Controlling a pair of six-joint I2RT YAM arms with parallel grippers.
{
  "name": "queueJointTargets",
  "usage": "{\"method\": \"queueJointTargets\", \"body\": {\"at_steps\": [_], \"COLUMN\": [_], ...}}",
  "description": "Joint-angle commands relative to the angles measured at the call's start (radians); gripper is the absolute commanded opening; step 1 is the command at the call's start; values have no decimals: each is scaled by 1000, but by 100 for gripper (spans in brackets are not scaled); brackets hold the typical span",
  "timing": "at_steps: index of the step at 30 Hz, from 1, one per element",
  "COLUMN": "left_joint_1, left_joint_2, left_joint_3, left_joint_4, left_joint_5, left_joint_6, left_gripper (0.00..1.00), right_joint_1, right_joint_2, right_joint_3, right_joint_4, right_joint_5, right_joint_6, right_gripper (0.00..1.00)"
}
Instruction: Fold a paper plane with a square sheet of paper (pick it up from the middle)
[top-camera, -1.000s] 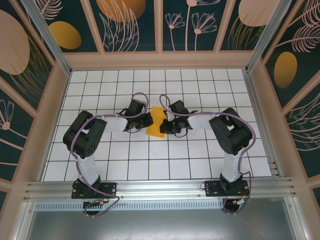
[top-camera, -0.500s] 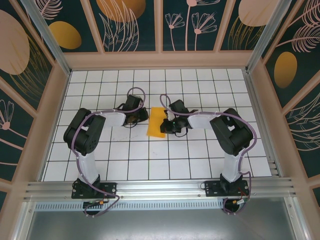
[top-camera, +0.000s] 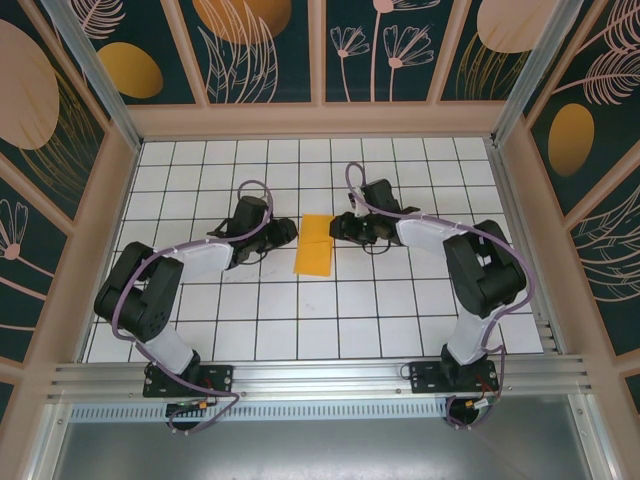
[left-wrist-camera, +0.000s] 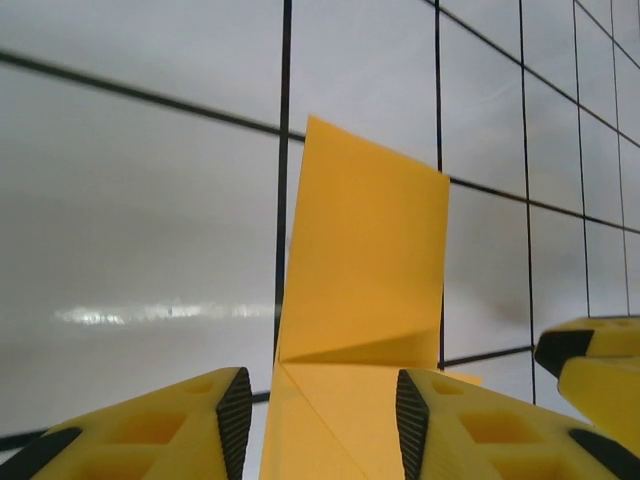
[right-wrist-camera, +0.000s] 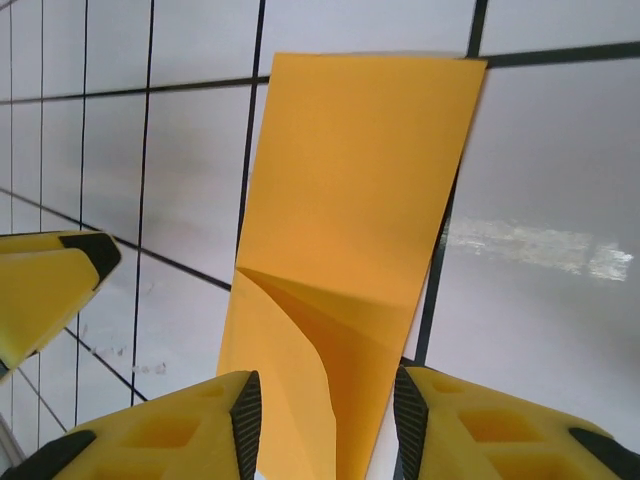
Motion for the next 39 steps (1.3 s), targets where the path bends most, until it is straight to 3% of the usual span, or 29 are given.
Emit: {"method": "queueJointTargets", "body": {"at_steps": [1,8,13,18,39], "left_joint_1": [-1,-15,-24,-37,-66], "left_joint_2": [-7,12,39,77,171], "left_joint_3": [-36,-77,-83,-82,6], "left_joint_4": [101,175,213,251,267], "left_joint_5": [89,149,182,213,243], "left_joint_6": [-72,-126,-151,-173,-151], "left_gripper": [47,48,48,48,46], "right_joint_1": [6,9,7,-8,-37], "right_joint_2": [59,128,148,143,109], "right_joint_3": [39,64,61,27,-49], "right_joint_4": [-17,-5,5,43,112], "right_joint_5": [-69,-149,-159,-152,-156], "right_joint_6": [-62,-92,-84,-46,7], "right_gripper": [43,37,16,7,6]}}
